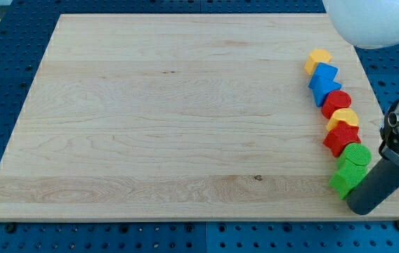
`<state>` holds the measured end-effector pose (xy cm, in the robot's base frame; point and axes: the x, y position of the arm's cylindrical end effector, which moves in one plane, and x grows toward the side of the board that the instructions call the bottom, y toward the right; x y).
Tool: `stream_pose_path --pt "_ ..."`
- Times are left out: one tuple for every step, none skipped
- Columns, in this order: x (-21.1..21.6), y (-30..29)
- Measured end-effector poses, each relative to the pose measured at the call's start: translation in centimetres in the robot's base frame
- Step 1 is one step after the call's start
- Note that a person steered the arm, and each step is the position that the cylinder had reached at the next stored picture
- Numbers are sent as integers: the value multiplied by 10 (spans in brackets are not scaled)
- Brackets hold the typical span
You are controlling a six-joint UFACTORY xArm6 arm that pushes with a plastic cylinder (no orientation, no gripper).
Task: Slide the green star towards the blue triangle
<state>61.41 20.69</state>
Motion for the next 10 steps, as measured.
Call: stream_pose_path --pt "4 6" --pt "4 24" --pt "1 48" --pt "-5 44" --pt "-26 27" --pt "-28 -5" --pt "-28 -29" --pt "-27 -54" --pt "-6 -36" --pt "5 -59"
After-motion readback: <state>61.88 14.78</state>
